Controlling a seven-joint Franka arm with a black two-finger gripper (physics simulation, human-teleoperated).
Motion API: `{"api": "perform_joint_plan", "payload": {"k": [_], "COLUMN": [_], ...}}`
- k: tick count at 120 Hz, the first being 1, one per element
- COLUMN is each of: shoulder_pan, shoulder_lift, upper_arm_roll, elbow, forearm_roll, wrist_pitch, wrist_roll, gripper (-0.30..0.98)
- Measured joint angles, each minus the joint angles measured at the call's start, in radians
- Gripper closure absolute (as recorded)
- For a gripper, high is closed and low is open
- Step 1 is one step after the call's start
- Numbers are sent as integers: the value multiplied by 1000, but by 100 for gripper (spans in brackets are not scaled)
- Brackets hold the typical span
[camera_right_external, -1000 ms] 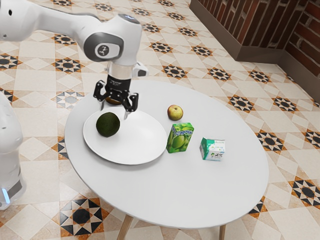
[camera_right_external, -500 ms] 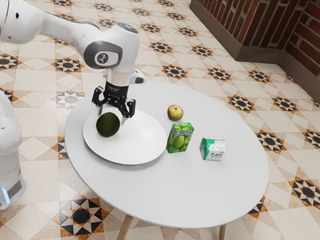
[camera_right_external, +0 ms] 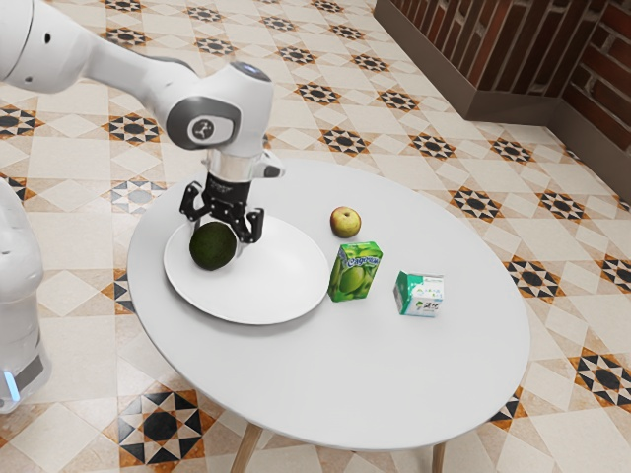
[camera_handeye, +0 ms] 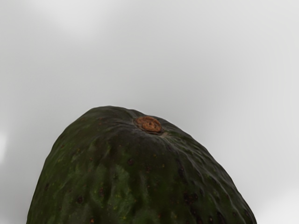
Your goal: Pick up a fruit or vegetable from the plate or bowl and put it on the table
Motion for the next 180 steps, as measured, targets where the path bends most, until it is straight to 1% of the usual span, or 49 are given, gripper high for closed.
{"api": "perform_joint_plan", "payload": {"k": [12,31,42,50,64,74,91,106,115,125,138,161,180], "shoulder_pan": [0,-11,-19,-40,-109,-130,-133,-128,-127,-128,-131,-157,-172], "shoulder_lift": [6,12,11,10,10,21,97,180,262,347,407,468,497], "upper_arm_roll": [0,0,-1,-3,-13,-67,-193,-277,-311,-327,-332,-334,-333], "elbow": [-8,-9,-7,2,44,86,203,305,384,454,507,577,603], "forearm_roll": [0,-1,-1,-4,-13,-29,-67,-83,-83,-71,-51,-18,0], "wrist_pitch": [10,22,24,23,21,19,19,20,22,25,27,28,29], "wrist_roll": [5,14,17,20,23,25,27,28,28,29,30,31,31], "gripper": [1,11,14,14,16,19,19,19,19,19,20,23,24]}}
